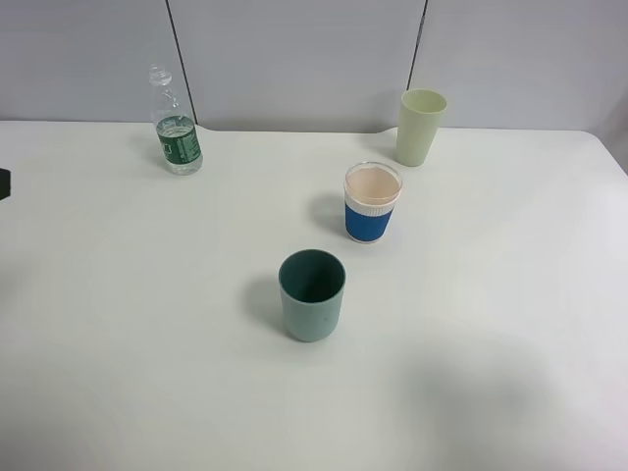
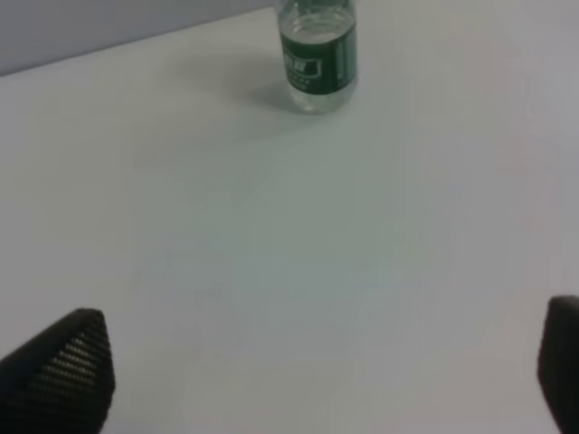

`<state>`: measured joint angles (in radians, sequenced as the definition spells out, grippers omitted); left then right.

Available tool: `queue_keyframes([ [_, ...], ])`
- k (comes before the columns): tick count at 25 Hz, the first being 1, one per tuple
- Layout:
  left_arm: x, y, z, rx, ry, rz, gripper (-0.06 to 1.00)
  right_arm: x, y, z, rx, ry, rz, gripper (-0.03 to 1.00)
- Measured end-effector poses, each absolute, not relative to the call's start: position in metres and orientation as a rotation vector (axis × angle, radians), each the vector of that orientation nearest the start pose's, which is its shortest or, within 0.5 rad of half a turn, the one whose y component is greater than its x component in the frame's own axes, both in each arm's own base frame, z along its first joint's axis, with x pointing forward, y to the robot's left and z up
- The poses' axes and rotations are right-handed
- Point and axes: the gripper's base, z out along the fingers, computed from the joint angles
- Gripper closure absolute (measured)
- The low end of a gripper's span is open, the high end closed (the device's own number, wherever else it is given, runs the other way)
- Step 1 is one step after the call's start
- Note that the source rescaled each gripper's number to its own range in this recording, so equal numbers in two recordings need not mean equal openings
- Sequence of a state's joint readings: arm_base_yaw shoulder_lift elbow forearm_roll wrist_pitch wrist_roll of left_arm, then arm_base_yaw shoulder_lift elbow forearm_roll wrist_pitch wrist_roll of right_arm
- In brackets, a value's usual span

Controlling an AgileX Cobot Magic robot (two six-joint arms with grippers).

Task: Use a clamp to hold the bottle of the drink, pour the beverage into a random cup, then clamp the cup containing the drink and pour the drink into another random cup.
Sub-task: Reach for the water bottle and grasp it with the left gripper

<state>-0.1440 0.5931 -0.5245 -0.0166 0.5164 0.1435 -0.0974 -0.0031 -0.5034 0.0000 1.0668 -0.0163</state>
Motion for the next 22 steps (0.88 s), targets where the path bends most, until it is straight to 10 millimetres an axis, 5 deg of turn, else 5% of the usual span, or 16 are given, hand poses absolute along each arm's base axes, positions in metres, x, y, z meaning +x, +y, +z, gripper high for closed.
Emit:
queue_keyframes([
  [22,0.227,-0.033,0.22,0.301,2.216,-0.012,0.08,-0.006,0.001,0.278,0.083,2.043,-0.071,0.27],
])
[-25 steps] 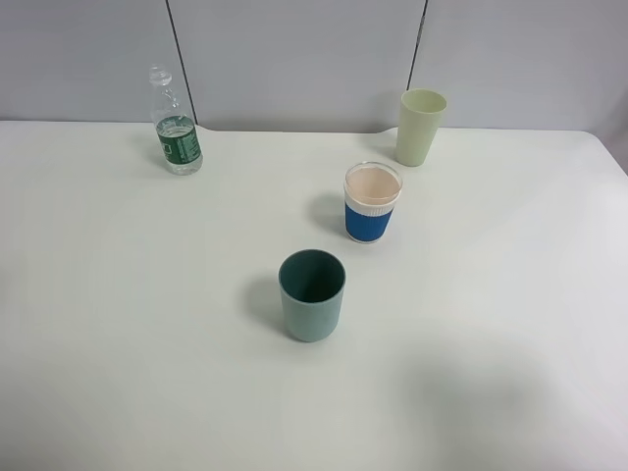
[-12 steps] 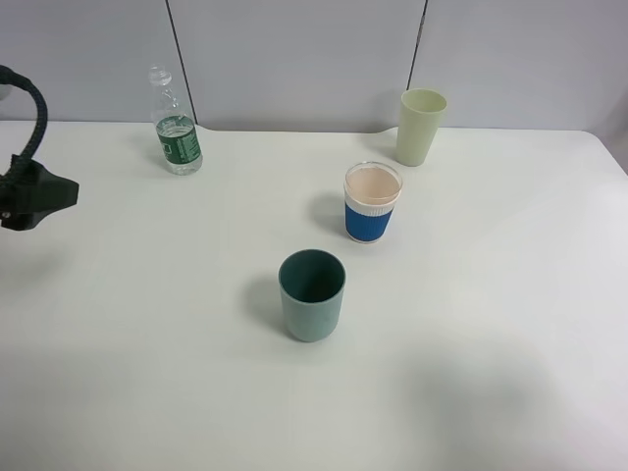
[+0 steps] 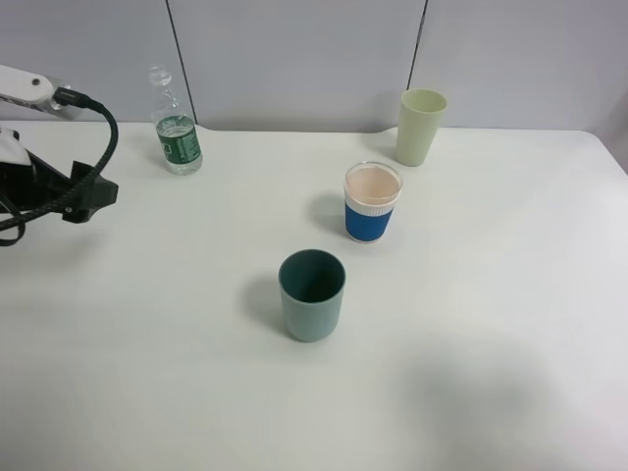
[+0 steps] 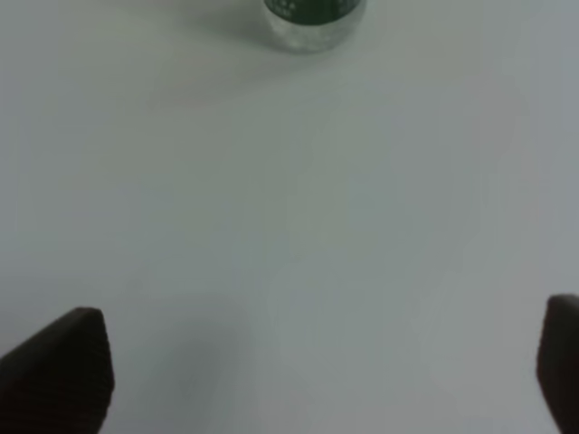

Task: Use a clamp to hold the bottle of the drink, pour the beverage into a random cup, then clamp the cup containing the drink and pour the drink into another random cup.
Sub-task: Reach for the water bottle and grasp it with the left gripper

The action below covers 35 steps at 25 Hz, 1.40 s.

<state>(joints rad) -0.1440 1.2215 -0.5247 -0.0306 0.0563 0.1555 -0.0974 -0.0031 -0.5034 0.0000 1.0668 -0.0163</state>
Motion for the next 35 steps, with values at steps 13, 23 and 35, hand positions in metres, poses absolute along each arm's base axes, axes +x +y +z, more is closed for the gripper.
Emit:
queue_keyframes([
  [13,0.276,-0.04,0.167,0.314,2.09,0.006,0.08,-0.006,0.001,0.278,0.083,2.043,-0.071,0.27],
  [23,0.294,-0.043,0.136,0.277,1.989,-0.007,0.08,-0.006,0.001,0.278,0.083,2.043,-0.071,0.27],
  [35,0.342,-0.052,0.112,0.323,1.959,-0.017,0.08,-0.006,0.001,0.278,0.083,2.043,-0.071,0.27],
])
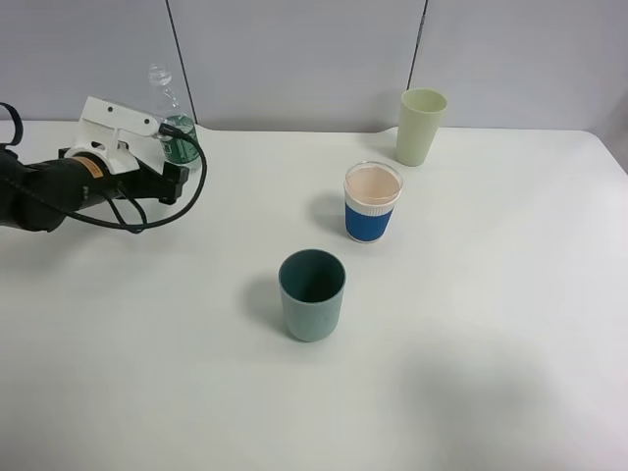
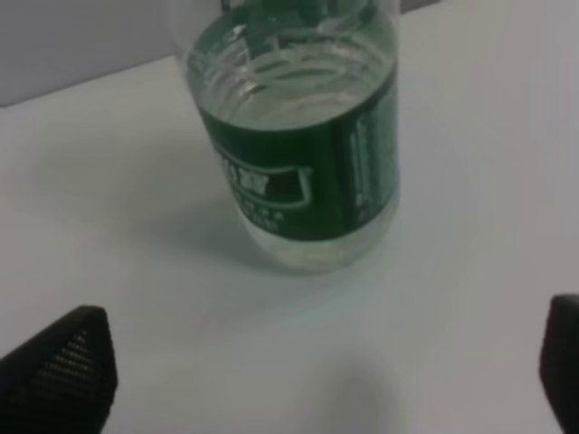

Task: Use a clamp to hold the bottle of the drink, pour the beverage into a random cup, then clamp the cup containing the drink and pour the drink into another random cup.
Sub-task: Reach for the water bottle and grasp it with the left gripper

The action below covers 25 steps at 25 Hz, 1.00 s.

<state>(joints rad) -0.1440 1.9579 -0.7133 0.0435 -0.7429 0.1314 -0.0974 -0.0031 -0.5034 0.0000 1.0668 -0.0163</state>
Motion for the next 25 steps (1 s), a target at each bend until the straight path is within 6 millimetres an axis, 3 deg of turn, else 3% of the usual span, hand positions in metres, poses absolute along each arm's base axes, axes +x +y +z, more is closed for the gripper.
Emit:
queue_keyframes([
  [9,0.368,-0.054,0.102,0.21,1.872,-0.056,0.08,-0.006,0.001,0.278,0.083,2.043,-0.071,0.27],
  [25,0.389,-0.059,0.097,0.175,1.741,-0.106,0.08,-0.006,0.001,0.278,0.083,2.043,-0.071,0.27],
])
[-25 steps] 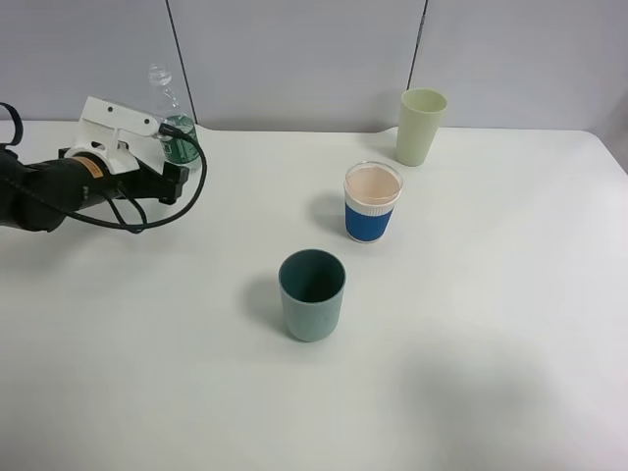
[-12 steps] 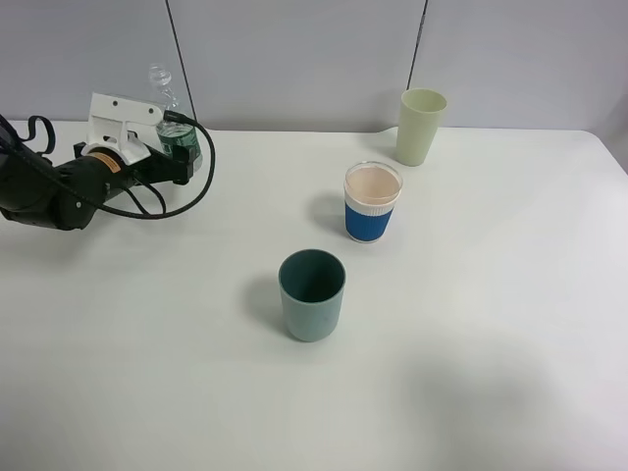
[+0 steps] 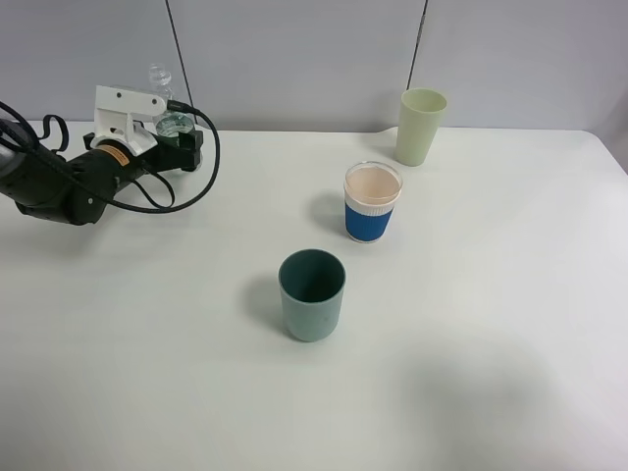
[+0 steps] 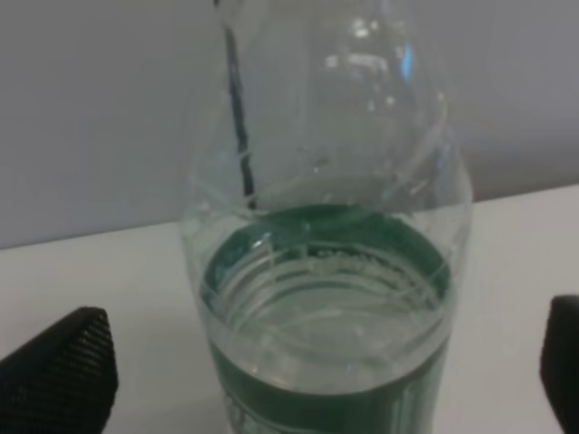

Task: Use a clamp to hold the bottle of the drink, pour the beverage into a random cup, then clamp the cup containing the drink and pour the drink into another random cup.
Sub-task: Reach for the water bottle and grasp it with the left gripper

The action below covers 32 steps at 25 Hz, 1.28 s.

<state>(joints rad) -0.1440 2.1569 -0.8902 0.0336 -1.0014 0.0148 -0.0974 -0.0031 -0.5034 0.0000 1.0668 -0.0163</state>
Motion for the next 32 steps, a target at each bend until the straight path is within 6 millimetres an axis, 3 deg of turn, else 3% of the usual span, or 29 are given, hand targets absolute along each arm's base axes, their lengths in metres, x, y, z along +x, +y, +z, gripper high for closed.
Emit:
queue_keyframes([
  [15,0.419,-0.064,0.081,0.159,1.693,-0.135,0.09,-0.006,0.001,0.278,0.083,2.043,-0.071,0.27],
  [17,0.422,-0.065,0.08,0.163,1.689,-0.141,0.17,-0.006,0.001,0.278,0.083,2.043,-0.071,0.27],
  [18,0.424,-0.067,0.08,0.173,1.684,-0.151,0.26,-0.006,0.001,0.278,0.083,2.043,-0.071,0.27],
  [19,0.424,-0.068,0.08,0.181,1.681,-0.158,0.39,-0.006,0.001,0.278,0.083,2.043,-0.071,0.27],
  [22,0.424,-0.069,0.079,0.2,1.682,-0.168,0.94,-0.006,0.001,0.278,0.083,2.043,-0.071,0.27],
  [32,0.424,-0.071,0.078,0.226,1.69,-0.182,0.92,-0.006,0.001,0.278,0.083,2.043,-0.071,0.27],
])
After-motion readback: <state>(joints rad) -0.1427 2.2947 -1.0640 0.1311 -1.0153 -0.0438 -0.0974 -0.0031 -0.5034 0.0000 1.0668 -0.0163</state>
